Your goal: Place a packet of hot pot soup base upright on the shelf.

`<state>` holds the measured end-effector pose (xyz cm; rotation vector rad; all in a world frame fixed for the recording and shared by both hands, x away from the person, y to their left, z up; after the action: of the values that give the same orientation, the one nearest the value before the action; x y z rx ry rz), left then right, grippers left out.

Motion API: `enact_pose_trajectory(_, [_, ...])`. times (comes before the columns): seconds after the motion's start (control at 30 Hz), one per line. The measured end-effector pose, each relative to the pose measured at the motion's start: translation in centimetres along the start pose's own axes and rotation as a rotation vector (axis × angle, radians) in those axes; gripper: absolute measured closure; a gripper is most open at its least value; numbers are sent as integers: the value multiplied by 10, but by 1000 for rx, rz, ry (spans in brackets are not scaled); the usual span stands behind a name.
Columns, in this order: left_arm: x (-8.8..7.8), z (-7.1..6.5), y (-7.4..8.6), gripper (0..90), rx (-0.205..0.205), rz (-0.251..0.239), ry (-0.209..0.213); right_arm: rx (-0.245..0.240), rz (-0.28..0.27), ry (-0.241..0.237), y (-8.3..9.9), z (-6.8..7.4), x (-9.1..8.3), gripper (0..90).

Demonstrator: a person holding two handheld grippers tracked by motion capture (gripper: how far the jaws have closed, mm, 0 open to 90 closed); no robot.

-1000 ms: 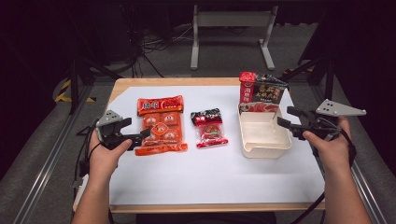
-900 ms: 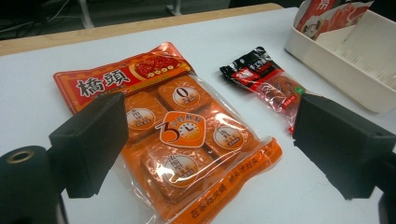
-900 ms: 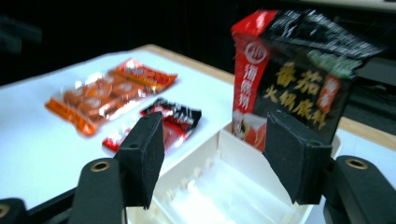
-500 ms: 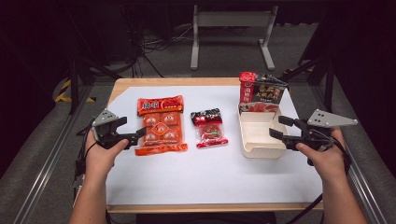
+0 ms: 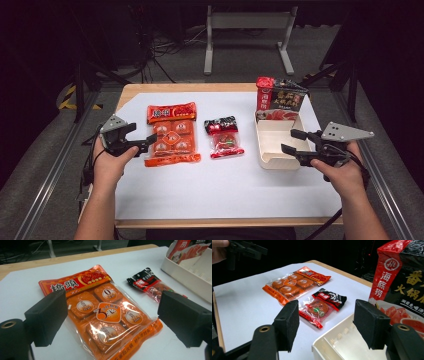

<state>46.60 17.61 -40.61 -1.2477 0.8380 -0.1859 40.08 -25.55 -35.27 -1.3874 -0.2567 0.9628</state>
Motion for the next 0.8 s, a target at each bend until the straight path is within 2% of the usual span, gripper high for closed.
enact_pose_trajectory(0.13, [7, 7, 2, 120, -5, 3, -13, -7, 4, -5, 0, 3, 3, 373])
enact_pose_trajectory(0.33, [21, 27, 4, 131, -8, 12, -59, -16, 16, -13, 3, 7, 7, 369])
enact_pose_trajectory(0.47, [36, 41, 8, 132, -59, 19, -56, -16, 22, -15, 4, 7, 9, 367])
enact_pose_trajectory(0.57, [48, 49, 15, 132, -59, 55, -74, -18, 27, -16, 5, 8, 11, 363])
enact_pose_trajectory(0.8, [69, 57, 30, 140, -115, 107, -65, -23, 41, -10, 9, 9, 13, 353])
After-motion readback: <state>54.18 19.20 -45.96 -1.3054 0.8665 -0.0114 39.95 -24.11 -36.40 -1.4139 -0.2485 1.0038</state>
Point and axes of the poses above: each handheld gripper's, and its own axes: x roughly forward along the jaws, y roughly out of its underside, z roughly to its left, the point moved 9 cm from there along x, roughly forward along the jaws, and after that the axes turned 15 degrees about x, right-handed, at the moved point
